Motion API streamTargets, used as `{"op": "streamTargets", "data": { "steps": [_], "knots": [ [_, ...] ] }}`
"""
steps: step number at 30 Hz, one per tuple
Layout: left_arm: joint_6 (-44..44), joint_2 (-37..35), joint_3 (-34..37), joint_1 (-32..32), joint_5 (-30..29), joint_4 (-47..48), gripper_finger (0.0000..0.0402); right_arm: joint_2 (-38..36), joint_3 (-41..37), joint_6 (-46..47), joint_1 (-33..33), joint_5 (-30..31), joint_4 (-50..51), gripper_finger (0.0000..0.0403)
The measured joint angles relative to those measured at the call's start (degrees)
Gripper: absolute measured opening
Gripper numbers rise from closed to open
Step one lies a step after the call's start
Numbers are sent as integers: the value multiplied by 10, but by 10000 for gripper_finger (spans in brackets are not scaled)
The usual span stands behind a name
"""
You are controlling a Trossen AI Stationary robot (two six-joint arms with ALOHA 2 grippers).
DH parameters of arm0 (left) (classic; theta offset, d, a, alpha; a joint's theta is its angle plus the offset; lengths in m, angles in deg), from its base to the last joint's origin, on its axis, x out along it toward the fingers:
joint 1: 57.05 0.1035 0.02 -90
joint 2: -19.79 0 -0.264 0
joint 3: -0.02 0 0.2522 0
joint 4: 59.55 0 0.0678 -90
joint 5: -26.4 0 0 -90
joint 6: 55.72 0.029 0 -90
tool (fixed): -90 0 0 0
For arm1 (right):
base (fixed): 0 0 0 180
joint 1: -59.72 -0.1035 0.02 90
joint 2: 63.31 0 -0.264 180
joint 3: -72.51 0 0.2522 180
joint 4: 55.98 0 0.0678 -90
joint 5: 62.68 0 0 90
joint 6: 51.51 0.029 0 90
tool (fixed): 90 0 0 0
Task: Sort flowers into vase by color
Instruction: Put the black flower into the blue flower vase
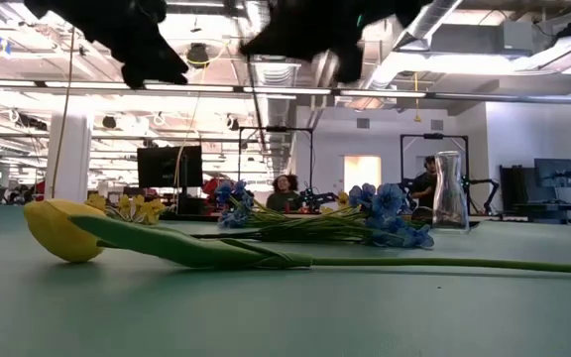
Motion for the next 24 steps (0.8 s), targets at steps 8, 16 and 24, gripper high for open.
{"op": "streamTargets", "data": {
  "steps": [8,16,24],
  "knots": [
    [47,-75,83,0,-41,-73,143,-50,1,252,6,-156,28,18],
    [31,-124,172,-2,-35,-192,143,-37,0,373,-41,-225,-68,18],
    [3,-133,228,-16,-84,-218,143,15,1,450,-107,-232,-291,28]
  ]
}}
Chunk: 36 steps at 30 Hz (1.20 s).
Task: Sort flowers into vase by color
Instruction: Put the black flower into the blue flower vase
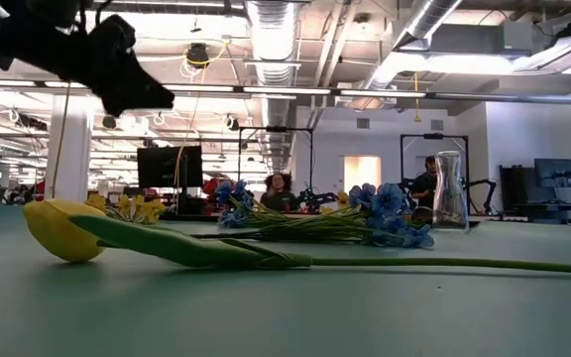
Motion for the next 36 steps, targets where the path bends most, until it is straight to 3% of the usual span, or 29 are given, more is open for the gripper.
{"op": "streamTargets", "data": {
  "steps": [4,7,13,19,28,36],
  "knots": [
    [-22,6,43,-11,-61,-64,143,60,12,55,-16,-1,-148,20],
    [-30,7,79,-23,-67,-115,143,118,53,98,-19,13,-202,19],
    [-7,8,107,-34,-79,-141,143,219,174,112,-22,39,-209,20],
    [-11,8,107,-35,-50,-137,143,275,241,76,-29,85,-195,20],
    [-16,8,106,-35,-28,-132,143,303,260,57,-42,142,-197,20],
    [-18,8,106,-35,-29,-133,143,303,260,-35,-69,220,-185,20]
  ]
}}
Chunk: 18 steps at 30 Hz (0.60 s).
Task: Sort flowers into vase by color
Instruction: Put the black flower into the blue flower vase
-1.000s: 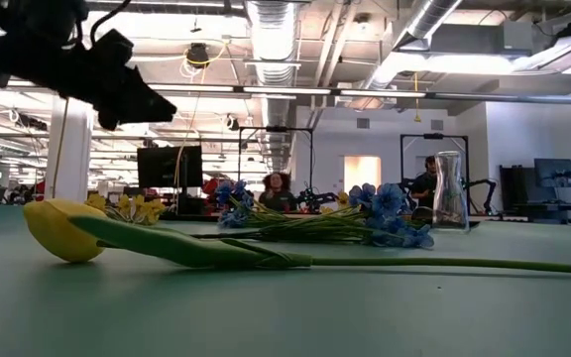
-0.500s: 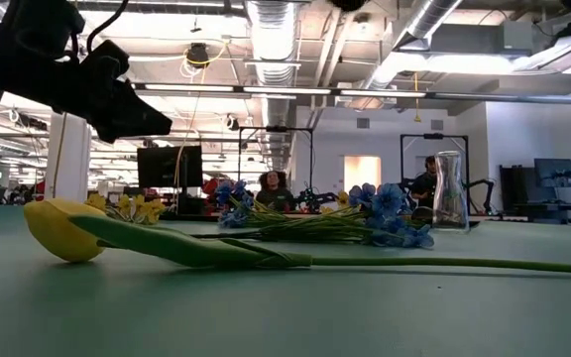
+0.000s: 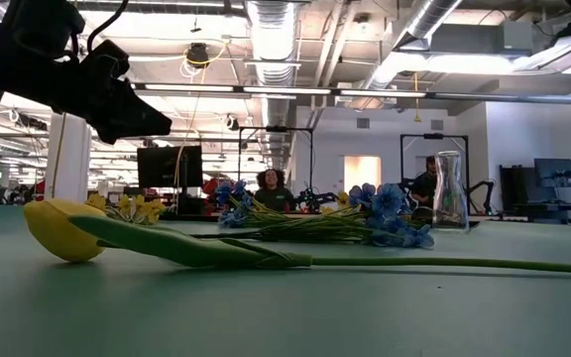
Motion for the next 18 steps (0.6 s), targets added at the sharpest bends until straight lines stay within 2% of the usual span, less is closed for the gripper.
{"op": "streamTargets", "data": {
  "steps": [9,18],
  "knots": [
    [0,0,0,0,-1,0,143,0,0,9,-14,13,2,20],
    [-7,0,0,0,3,0,143,0,0,7,-38,89,2,20]
  ]
}}
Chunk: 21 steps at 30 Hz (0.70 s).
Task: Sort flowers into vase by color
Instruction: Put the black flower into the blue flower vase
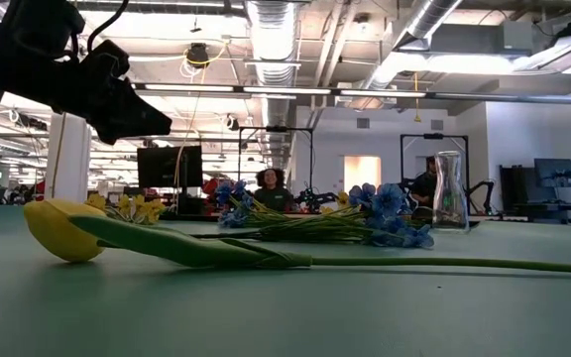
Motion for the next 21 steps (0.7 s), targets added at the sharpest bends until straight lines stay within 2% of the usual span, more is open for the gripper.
{"op": "streamTargets", "data": {
  "steps": [6,11,15,21],
  "knots": [
    [-4,0,0,0,0,-1,143,4,1,17,-3,21,-19,20],
    [-8,0,-1,0,0,-6,143,86,51,15,2,23,-93,20],
    [-8,0,-1,0,12,-1,143,114,90,-13,-3,27,-82,20],
    [-15,0,-1,-1,30,14,143,91,93,-15,0,68,-41,20]
  ]
}}
